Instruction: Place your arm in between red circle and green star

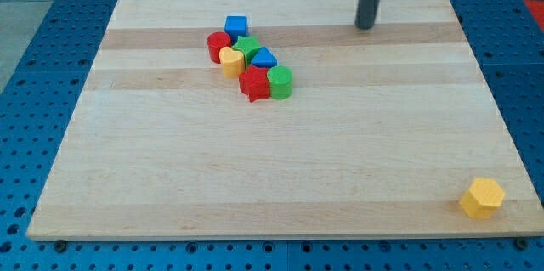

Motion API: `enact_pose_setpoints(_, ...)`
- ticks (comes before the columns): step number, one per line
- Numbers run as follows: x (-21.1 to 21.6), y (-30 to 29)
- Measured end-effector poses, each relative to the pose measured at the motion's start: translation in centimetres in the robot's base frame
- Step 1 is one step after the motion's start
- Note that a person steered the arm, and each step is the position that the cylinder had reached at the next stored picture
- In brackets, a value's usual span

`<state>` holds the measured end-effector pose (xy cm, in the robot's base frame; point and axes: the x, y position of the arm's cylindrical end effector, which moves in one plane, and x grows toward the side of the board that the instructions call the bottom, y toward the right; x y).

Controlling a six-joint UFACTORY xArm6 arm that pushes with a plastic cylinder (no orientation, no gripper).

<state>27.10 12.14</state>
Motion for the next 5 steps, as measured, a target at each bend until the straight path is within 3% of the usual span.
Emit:
enact_pose_setpoints(3, 0.2, -9.5)
enact_pose_setpoints(5, 2.7, -14.4)
